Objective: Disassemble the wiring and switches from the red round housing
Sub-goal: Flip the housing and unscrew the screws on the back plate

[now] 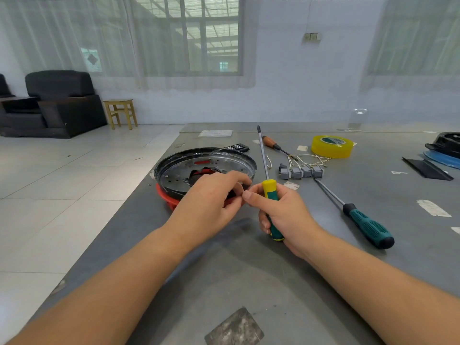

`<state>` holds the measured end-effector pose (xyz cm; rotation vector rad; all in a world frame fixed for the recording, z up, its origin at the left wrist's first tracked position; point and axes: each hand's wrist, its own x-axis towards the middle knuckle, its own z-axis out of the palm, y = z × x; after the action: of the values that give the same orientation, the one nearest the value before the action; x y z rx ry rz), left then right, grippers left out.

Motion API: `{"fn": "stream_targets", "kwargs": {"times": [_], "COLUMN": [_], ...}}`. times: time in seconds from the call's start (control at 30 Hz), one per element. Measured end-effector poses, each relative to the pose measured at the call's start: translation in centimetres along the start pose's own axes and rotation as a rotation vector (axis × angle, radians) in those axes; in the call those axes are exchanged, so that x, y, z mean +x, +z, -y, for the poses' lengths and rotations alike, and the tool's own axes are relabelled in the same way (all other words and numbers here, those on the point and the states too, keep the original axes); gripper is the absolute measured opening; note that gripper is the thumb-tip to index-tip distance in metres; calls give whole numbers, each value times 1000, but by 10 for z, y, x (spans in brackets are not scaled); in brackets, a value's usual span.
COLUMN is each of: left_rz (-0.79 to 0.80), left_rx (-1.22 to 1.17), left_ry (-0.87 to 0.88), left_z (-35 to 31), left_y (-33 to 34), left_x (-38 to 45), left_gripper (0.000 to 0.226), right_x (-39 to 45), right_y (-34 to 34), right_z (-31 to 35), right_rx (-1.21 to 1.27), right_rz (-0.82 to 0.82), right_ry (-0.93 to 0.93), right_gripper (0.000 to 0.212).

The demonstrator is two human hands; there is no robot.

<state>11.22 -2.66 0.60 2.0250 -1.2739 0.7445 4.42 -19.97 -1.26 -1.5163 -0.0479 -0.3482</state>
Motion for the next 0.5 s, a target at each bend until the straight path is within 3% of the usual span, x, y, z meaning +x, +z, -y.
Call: {"fn": "stream_targets", "kwargs": {"times": [0.17,0.3,0.5], "left_rz": [77,76,26], "left_rx": [32,58,80], "left_ry": [-14,-2,33], "left_z": [-1,3,3], "left_y": [-4,-5,-3], "left_x": [-3,-5,-6], "left_gripper": [53,41,47], "right_x": [-2,0,2], "right_y": [0,-1,-3], "right_z": [2,1,-1], "right_rx": [-63,-55,4], "right_rz": [-4,23,38], "right_ry": [28,63,114], "right_gripper": [14,13,14]}}
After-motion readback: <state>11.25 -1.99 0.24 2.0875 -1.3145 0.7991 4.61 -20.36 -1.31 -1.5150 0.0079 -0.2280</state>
